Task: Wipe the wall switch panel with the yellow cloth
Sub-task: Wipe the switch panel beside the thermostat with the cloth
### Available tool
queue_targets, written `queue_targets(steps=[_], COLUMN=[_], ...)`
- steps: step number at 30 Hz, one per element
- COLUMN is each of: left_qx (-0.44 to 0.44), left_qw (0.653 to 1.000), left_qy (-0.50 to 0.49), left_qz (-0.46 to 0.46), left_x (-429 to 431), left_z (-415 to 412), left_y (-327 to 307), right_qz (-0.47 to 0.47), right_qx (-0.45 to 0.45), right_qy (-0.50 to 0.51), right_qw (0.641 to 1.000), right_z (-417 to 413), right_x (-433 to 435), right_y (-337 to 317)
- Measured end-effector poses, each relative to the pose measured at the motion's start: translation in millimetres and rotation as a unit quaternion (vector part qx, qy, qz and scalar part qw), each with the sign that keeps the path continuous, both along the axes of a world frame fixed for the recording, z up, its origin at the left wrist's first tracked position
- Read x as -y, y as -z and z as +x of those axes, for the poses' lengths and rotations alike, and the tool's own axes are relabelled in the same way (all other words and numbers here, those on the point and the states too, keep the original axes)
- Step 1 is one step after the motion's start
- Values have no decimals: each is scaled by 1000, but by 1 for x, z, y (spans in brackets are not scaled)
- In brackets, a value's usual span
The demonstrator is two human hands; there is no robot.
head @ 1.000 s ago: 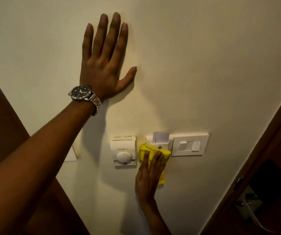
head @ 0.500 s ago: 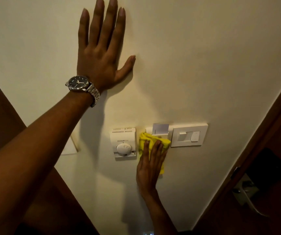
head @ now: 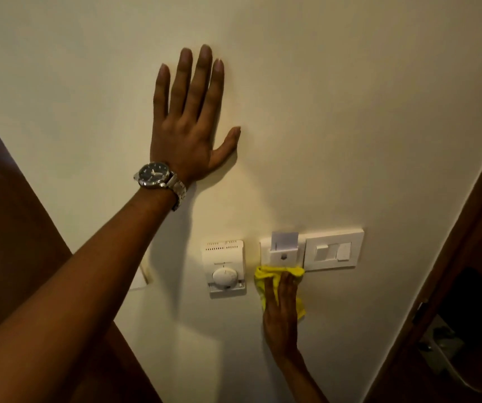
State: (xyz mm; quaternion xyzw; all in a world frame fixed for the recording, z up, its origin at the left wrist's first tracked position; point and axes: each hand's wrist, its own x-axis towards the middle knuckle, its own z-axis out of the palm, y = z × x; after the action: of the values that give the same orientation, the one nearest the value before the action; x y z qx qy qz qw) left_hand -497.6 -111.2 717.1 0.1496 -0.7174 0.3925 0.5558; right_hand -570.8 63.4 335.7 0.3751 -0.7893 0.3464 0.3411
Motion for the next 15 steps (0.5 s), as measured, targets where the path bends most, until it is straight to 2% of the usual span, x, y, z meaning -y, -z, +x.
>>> queue_targets(steps=[2, 4, 6, 10, 11, 12, 13, 15], left_qx=[-5, 1, 2, 21, 34, 49, 69, 110], left_qw=[1000, 1000, 1000, 999, 999, 998, 996, 988], left_qy=[-2, 4, -6, -8, -9, -4, -1, 16], left_qz=[12, 10, 1, 22, 32, 49, 64, 108], left_x=[0, 4, 7, 0, -3, -10, -16, -29], left_z=[1, 3, 0, 4, 6, 11, 16, 27], left_y=[4, 10, 8, 6, 5, 2, 0, -4], right_qz=[11, -36, -84, -40, -22, -8, -9, 11], right_qx=[-3, 40, 44, 14, 53, 125, 196, 312], right_qy=[3, -22, -41, -20, -9, -41, -106, -163], right_qw=[1000, 998, 995, 999, 998, 991, 975, 936], right_z=[5, 4, -6, -3, 3, 8, 16, 36], right_x=[-2, 0, 5, -5, -9, -18, -27, -39], right_y=[-5, -22, -49, -29, -14, 2, 7, 5])
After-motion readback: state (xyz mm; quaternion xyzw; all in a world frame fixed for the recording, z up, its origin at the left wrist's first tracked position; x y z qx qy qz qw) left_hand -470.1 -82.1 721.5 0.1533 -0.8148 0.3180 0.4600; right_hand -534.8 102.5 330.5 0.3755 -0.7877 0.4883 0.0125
